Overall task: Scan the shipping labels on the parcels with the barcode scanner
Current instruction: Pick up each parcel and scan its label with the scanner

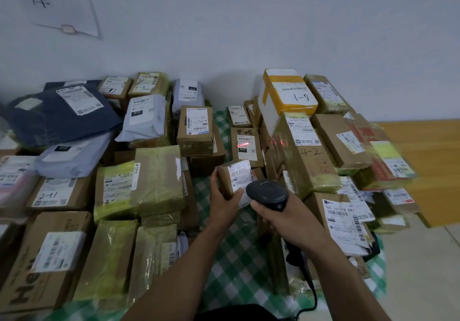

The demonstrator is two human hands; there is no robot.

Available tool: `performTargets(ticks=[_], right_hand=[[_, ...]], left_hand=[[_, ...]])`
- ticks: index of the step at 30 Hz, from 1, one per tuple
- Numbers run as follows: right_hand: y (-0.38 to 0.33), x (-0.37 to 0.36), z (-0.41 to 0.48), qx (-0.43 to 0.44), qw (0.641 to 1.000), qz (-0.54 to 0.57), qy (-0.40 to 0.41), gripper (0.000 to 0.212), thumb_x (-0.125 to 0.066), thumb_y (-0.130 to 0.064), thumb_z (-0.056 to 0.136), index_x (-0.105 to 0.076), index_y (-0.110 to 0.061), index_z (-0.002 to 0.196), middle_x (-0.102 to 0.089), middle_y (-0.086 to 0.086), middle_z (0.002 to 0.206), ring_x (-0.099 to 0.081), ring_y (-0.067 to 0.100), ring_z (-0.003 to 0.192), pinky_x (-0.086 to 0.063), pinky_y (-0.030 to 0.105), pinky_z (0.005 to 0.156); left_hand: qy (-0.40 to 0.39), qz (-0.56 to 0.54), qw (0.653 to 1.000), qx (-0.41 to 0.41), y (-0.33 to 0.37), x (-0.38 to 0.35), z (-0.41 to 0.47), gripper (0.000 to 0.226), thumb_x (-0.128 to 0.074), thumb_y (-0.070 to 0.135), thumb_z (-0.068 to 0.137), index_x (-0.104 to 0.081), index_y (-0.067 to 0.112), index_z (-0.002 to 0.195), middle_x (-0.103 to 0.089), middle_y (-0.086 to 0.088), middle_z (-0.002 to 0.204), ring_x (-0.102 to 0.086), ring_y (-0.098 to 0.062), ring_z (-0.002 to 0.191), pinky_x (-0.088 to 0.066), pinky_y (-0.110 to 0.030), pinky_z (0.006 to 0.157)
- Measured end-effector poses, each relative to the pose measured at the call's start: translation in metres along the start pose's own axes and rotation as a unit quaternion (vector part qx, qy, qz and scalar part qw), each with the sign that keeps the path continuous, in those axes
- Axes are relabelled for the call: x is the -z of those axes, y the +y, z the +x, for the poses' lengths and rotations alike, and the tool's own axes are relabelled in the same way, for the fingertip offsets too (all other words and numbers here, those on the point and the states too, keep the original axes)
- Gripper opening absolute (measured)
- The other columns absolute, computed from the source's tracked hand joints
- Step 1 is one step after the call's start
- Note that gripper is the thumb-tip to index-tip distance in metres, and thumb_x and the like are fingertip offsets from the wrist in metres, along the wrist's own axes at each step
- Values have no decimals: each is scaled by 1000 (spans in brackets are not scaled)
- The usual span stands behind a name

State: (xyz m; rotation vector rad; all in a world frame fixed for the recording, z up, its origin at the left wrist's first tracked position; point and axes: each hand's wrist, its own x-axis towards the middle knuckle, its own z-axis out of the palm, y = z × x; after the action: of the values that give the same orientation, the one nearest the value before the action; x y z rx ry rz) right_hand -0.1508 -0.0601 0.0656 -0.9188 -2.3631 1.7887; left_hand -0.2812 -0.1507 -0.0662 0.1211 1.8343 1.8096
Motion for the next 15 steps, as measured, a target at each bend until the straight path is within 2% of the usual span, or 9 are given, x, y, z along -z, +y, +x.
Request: performTargets(ticks=[2,3,6,8,11,15], right_hand=[[1,-1,1,-6,1000,2,1,20,-80,-41,89,-68,-44,105,-69,-26,72,-63,-11,71,-46,14,68],[1,-1,0,-7,1000,0,3,24,-80,-42,88,-67,-44,108,-70,-24,74,-64,-10,73,-46,14,69],[1,-2,0,-11,1000,0,7,32,-80,-44,88,-65,-43,116,-69,-20,80,-64,-5,77,-47,17,71],[1,-3,0,-14,1000,2,3,39,-81,-46,87,-65,-41,122,-69,-20,82,-63,-3,78,-48,18,71],[1,-3,1,-30,1000,6,-5,48,-81,-53,83,-64,-42,126,-70,-17,87,-64,1,83,-49,23,73],[0,-3,0,-32,999,3,-13,44,-80,-54,84,-64,-43,123,-70,-17,84,-64,2,81,-50,25,73]], left_hand=[[7,1,1000,-1,-2,1,0,94,-76,19,94,-14,46,159,-44,-3,157,-47,-22,141,-54,-37,103],[8,5,1000,-3,-3,2,-1,94,-76,19,93,-14,47,158,-44,-3,158,-47,-22,141,-51,-44,108],[8,19,1000,-6,-8,4,1,95,-78,26,90,-15,55,155,-43,-1,159,-45,-22,143,-46,-53,112],[6,18,1000,-1,-9,5,1,94,-77,29,88,-15,62,151,-43,-2,159,-46,-24,142,-48,-57,110],[7,14,1000,4,-7,6,-2,93,-75,23,94,-14,52,157,-45,-3,157,-49,-23,139,-49,-54,109],[15,5,1000,13,-11,7,0,93,-76,25,93,-13,56,155,-48,-5,156,-52,-25,138,-50,-55,108]])
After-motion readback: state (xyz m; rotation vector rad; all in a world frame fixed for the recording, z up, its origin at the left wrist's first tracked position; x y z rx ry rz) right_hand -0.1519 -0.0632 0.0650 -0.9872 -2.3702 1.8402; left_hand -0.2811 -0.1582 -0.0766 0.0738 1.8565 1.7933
